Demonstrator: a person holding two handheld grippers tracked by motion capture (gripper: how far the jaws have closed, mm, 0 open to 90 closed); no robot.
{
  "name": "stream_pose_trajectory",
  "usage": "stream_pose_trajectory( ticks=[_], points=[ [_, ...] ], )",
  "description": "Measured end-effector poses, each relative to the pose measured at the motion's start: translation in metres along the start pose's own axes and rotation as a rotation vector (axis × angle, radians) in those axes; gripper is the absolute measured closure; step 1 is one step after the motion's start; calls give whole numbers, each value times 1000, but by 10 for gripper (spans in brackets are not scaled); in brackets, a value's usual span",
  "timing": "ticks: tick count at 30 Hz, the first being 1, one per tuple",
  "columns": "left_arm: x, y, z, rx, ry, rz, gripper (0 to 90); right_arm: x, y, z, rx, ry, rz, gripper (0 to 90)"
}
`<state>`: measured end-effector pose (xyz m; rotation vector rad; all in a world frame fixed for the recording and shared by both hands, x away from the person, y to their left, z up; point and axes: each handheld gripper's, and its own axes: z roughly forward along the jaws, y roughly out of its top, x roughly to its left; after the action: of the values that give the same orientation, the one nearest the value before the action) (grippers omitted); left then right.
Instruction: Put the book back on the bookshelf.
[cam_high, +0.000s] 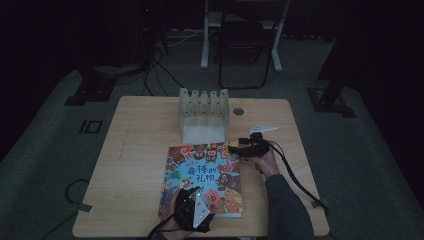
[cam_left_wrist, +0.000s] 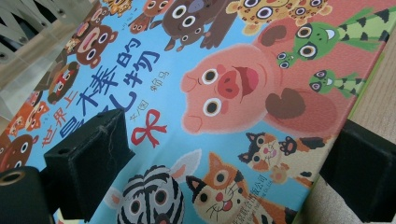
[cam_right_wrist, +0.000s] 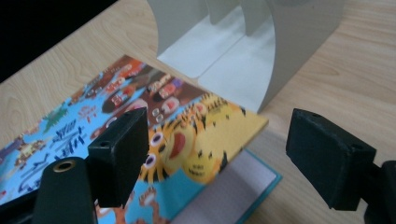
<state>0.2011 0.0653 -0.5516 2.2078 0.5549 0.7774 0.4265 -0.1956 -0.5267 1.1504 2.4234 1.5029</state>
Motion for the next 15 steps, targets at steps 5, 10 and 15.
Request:
stream_pose_trajectory(
  ticks=[5,10,15],
  points=[
    [0,1,-2,-7,4,2,71,8,-2,-3,23,2,-3,218],
    [1,2,-5,-17,10,5,74,17,-2,-8,30,11,-2,219],
    [4,3,-9,-41,11,-12,74,29,4,-15,27,20,-25,221]
  ],
)
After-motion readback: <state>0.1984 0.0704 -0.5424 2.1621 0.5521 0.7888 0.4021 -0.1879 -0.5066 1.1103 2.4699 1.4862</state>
